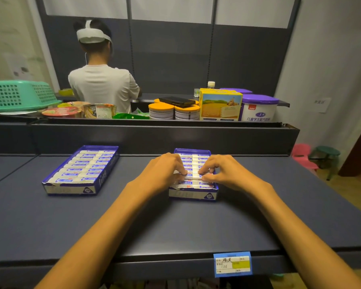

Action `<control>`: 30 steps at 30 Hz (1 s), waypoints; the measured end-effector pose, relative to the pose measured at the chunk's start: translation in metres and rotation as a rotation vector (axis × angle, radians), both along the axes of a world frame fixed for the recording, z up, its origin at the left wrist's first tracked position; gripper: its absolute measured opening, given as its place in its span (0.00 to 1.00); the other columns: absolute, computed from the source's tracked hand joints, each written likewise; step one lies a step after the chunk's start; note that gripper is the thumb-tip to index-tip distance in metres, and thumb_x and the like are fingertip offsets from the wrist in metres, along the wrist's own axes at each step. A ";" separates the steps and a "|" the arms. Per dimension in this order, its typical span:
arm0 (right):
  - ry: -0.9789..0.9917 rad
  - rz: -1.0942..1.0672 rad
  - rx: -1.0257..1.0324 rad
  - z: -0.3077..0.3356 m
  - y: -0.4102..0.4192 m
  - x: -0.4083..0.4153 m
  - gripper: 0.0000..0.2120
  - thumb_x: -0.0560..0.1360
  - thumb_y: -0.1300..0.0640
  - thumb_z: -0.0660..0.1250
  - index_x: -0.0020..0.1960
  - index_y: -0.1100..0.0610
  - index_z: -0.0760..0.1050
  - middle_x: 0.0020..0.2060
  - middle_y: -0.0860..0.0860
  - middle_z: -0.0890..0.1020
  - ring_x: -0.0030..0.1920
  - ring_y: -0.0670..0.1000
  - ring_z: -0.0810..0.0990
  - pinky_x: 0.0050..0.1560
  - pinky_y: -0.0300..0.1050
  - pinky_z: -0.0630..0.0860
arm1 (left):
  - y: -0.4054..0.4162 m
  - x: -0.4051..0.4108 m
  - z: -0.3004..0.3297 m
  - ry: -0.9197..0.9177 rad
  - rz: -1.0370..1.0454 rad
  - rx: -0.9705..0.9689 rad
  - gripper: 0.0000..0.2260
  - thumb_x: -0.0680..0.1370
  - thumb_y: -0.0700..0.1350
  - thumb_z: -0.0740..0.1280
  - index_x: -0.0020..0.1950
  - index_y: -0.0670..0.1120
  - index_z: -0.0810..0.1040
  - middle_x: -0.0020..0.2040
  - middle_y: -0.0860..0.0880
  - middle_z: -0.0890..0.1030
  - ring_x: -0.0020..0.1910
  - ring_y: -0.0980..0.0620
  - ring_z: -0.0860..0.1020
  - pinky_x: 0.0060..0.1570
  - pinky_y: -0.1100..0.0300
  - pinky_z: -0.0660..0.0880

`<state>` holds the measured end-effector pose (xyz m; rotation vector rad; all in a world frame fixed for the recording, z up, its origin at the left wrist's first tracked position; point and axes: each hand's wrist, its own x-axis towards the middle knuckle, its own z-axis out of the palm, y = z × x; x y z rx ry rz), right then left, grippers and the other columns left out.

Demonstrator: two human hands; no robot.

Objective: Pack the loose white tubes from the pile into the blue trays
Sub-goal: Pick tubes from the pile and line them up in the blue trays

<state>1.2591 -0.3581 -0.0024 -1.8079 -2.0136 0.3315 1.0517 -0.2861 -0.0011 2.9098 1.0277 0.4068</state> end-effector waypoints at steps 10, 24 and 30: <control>-0.015 0.003 0.027 0.006 -0.003 -0.001 0.15 0.74 0.50 0.71 0.59 0.52 0.78 0.57 0.48 0.78 0.54 0.47 0.76 0.45 0.36 0.75 | -0.001 -0.003 0.000 -0.054 0.023 -0.026 0.15 0.76 0.51 0.70 0.62 0.51 0.80 0.62 0.52 0.77 0.60 0.53 0.74 0.53 0.57 0.75; -0.031 0.128 0.202 0.020 -0.005 -0.065 0.19 0.77 0.50 0.67 0.67 0.48 0.71 0.64 0.47 0.73 0.63 0.46 0.71 0.62 0.43 0.68 | -0.032 -0.107 0.014 -0.170 0.328 0.030 0.24 0.77 0.54 0.68 0.71 0.50 0.70 0.65 0.49 0.74 0.63 0.51 0.73 0.61 0.53 0.73; -0.106 0.273 0.241 0.021 -0.001 -0.148 0.20 0.77 0.49 0.66 0.68 0.50 0.70 0.65 0.48 0.74 0.62 0.46 0.71 0.62 0.42 0.68 | -0.056 -0.194 0.013 -0.136 0.498 0.085 0.23 0.76 0.54 0.67 0.70 0.51 0.71 0.67 0.51 0.73 0.66 0.50 0.70 0.59 0.52 0.72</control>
